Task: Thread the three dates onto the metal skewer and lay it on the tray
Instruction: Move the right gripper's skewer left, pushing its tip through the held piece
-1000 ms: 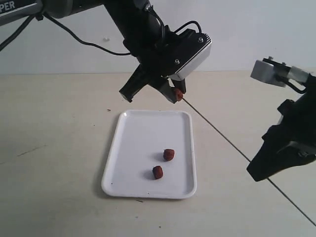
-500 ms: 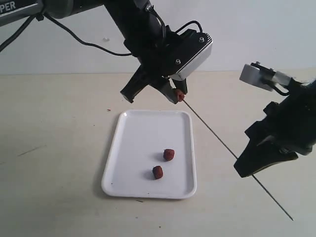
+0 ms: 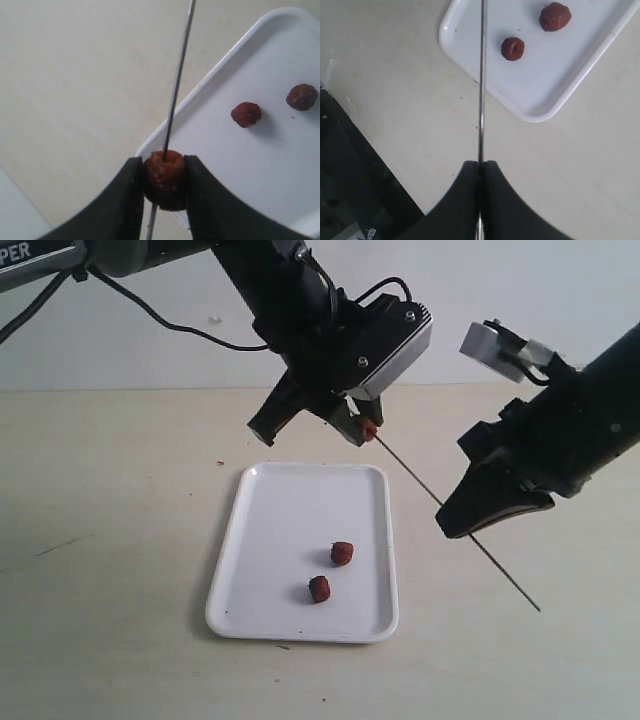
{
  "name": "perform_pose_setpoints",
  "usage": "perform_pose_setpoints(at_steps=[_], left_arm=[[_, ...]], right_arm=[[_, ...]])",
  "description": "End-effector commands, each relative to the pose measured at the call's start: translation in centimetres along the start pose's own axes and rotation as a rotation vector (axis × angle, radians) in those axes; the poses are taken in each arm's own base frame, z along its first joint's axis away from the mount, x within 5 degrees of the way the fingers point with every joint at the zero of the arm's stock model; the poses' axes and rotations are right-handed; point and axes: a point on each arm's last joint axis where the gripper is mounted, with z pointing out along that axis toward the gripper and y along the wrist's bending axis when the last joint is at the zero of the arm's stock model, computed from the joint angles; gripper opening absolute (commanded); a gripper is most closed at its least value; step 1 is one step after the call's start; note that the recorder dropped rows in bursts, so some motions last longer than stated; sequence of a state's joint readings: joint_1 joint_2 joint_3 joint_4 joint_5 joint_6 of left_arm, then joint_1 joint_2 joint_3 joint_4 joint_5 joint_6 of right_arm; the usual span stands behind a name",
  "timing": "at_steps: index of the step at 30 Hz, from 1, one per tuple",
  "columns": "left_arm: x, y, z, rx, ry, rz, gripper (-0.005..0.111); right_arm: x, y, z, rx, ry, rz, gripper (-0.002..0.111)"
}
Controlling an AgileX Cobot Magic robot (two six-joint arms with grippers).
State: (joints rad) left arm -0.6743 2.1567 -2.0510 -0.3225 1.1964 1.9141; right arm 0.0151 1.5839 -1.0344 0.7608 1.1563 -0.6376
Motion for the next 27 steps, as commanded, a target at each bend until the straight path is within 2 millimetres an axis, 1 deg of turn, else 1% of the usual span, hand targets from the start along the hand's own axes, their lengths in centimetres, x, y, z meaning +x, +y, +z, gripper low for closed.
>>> perform_pose_setpoints(at_steps=[1,10,16,27], left_arm=[[-0.5,-0.2,-0.1,0.016,-0.029,-0.003,0.028],[-1.0,0.0,-0.2,-0.004,-0.084,-0.006,0.028],[-1.1,0.0,-0.2,-0.006,-0.090,-0.009,0.028],[-1.2,0.0,0.2,-0.006,-0.112,-0.020,0.028]], right_arm=[[-1.3,-0.1,-0.2,-0.008,-0.054,0.013,0.000],[-3.2,-0.3,-0.1,-0.055,-0.087,0.027,0.000],[-3.5,-0.2,-0.3,-0.056,-0.086,0.012,0.000],[-3.2,-0.4,-0.3,-0.033,-0.061,-0.008,0.000]])
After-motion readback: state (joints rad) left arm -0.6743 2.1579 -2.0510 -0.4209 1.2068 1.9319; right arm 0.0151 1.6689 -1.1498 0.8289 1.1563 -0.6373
